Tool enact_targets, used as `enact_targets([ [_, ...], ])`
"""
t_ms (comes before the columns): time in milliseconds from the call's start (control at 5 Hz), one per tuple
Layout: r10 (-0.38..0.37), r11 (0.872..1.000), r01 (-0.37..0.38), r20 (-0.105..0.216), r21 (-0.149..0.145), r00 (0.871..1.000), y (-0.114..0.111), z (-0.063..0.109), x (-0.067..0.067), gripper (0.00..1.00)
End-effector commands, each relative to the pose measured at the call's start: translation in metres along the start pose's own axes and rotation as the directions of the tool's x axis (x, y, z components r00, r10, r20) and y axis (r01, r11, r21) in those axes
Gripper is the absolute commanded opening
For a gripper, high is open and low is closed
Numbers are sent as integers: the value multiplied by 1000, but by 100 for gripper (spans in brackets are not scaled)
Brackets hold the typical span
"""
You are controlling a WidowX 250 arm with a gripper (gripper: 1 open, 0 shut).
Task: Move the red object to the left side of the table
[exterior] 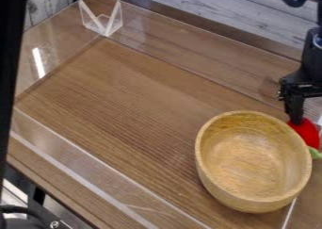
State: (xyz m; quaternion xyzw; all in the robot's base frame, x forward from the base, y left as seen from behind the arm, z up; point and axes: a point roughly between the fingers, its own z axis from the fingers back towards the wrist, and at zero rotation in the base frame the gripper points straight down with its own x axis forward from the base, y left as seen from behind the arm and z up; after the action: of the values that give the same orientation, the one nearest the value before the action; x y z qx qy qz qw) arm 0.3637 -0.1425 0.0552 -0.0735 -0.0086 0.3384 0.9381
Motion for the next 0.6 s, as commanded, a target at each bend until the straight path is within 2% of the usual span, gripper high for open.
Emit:
enact_targets([
  [0,42,999,-41,28,-31,999,1,6,10,100],
  [400,78,996,-77,27,-33,997,0,6,13,100],
])
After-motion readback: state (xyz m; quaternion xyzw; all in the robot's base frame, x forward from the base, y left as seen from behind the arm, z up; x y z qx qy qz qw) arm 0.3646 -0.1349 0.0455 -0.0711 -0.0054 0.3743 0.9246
